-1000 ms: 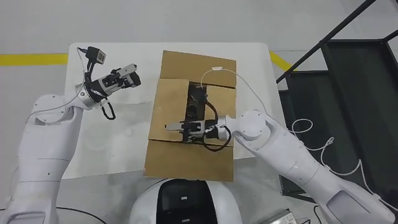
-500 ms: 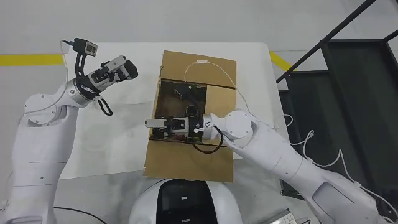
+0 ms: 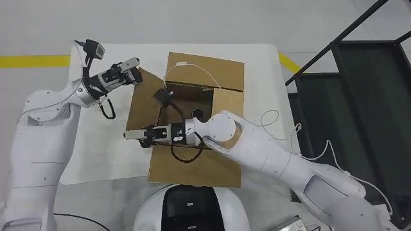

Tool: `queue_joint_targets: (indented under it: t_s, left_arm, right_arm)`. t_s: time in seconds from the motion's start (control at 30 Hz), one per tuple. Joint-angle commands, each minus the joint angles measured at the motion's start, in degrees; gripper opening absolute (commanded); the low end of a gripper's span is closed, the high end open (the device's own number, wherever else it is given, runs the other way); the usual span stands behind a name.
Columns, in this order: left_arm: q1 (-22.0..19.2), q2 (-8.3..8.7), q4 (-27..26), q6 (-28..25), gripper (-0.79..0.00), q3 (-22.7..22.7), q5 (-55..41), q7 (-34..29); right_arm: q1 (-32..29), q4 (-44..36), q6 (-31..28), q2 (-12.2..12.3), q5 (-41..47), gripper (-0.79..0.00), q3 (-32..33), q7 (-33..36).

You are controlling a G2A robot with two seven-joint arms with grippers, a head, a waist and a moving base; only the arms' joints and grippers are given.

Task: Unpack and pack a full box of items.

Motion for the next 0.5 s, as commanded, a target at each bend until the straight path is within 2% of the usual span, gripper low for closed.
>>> queue_joint_targets:
  t_s: [0.0,0.27,0.47]
  left_arm:
    - [0.3,0.12,1.2,-0.2,0.0,-0.2,1.7,1.4]
    - [1.8,0.63,5.4,1.4,0.0,-0.8,4.4,3.2]
    - [1.1,0.09,8.5,1.3,0.0,3.5,7.6,1.9]
  right_arm:
    - [-1.9,-1.1,-0.5,0.9,-0.4,0.0,2.3,0.1]
    - [-15.9,-9.7,-2.1,6.9,-0.8,0.0,19.0,0.6]
    - [-26.0,-17.4,-0.5,10.1,-1.7,0.0,31.8,1.3]
